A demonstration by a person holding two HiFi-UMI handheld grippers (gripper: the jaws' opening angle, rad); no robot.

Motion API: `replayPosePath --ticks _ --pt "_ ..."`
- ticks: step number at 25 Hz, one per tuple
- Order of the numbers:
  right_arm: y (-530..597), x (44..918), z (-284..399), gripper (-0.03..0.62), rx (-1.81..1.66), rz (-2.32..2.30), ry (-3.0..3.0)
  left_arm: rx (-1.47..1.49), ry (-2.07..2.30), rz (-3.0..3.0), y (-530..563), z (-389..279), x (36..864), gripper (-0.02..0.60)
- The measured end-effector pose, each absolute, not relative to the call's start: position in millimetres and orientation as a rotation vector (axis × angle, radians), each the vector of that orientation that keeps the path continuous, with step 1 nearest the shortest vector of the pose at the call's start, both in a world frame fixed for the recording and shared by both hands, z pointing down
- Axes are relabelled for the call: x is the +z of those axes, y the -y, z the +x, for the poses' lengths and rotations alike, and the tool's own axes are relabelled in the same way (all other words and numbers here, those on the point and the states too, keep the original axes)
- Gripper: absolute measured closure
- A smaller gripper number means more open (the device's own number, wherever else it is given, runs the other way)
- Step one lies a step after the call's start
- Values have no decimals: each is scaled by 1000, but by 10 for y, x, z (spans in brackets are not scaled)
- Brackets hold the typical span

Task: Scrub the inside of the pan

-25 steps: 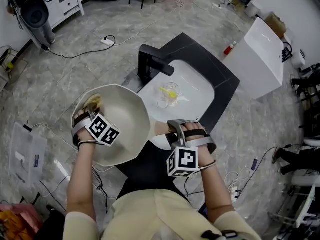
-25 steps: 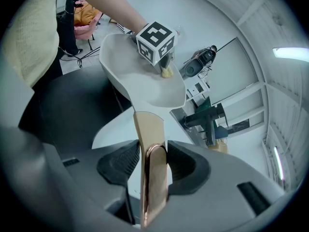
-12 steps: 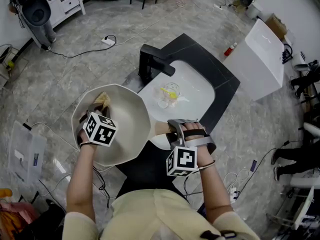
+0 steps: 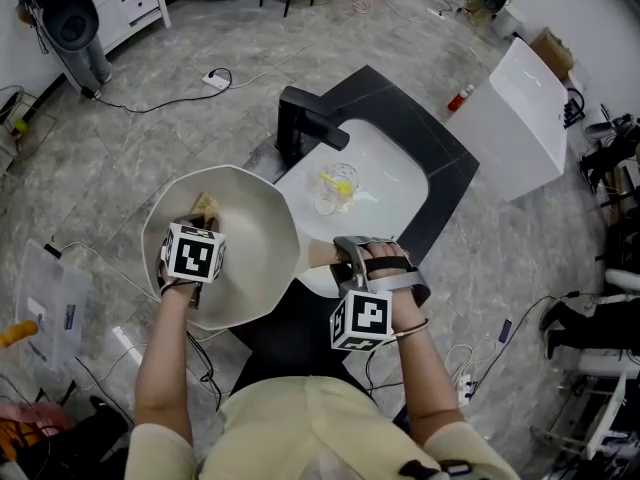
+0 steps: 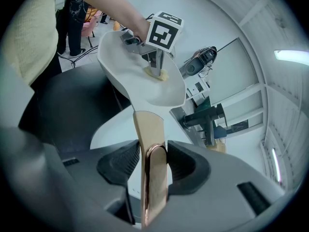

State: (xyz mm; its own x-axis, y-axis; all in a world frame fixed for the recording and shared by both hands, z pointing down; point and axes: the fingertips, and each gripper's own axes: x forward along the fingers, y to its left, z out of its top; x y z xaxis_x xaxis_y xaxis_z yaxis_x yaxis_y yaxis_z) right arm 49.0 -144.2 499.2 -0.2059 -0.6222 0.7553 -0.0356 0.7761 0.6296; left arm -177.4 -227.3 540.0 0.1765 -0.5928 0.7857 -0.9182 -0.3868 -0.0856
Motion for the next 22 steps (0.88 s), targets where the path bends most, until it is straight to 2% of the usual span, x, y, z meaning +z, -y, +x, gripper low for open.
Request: replayPosePath --ticks 22 --pt "1426 4994 491 413 -602 509 1698 1118 965 2315 2120 -809 5448 537"
